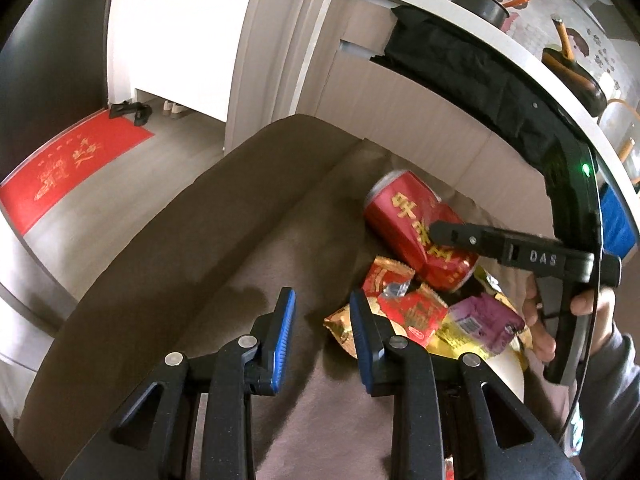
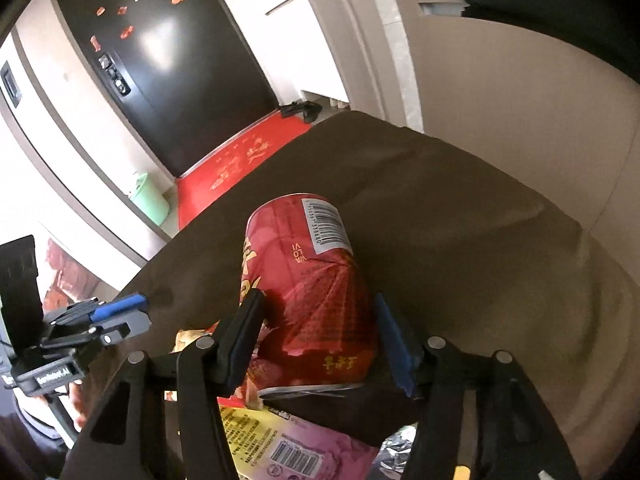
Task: Collect trash
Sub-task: 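Close the right tool around the red drink can and lift it, then grasp a red snack wrapper with the left tool while the right tool holds the can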
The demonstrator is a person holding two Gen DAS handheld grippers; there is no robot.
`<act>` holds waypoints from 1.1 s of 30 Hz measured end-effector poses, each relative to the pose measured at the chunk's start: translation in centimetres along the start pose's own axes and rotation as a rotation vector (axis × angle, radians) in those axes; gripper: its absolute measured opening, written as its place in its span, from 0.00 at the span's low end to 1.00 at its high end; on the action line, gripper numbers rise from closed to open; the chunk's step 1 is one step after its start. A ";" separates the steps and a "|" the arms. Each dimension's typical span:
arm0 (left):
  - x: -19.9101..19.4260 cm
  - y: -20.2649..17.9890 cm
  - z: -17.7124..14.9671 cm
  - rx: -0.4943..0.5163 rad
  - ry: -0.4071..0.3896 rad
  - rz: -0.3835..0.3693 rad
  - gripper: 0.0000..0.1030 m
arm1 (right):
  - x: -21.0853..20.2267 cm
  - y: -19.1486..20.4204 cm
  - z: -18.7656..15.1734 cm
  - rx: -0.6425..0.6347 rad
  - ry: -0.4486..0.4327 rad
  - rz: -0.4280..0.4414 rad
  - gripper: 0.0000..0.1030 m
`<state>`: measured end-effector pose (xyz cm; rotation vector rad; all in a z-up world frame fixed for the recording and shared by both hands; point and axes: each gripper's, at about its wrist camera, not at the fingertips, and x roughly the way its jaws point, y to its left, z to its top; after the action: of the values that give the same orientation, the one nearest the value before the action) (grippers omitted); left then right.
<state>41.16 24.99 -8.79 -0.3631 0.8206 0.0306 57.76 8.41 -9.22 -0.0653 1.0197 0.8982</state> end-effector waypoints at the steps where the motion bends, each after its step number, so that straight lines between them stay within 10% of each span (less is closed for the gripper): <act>1: 0.0 0.1 -0.1 0.001 0.004 -0.003 0.28 | 0.4 0.1 0.4 -0.003 0.009 0.011 0.56; 7: -0.6 0.9 -0.5 0.010 0.009 0.011 0.28 | 3.5 1.3 1.1 0.009 0.158 0.125 0.57; 22: 0.7 -0.6 -0.3 0.126 0.048 -0.108 0.28 | -7.6 2.2 -3.2 0.004 -0.137 -0.194 0.53; 28: 3.6 -3.4 0.8 0.366 0.104 0.000 0.28 | -13.0 1.6 -7.2 0.081 -0.199 -0.223 0.53; 33: 5.6 -2.6 1.2 0.305 0.148 0.036 0.28 | -14.2 1.9 -9.5 0.100 -0.218 -0.250 0.53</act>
<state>46.26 22.31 -11.29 -0.0629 0.9622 -0.0879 46.74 -3.28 -3.02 -0.0098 0.8299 0.6110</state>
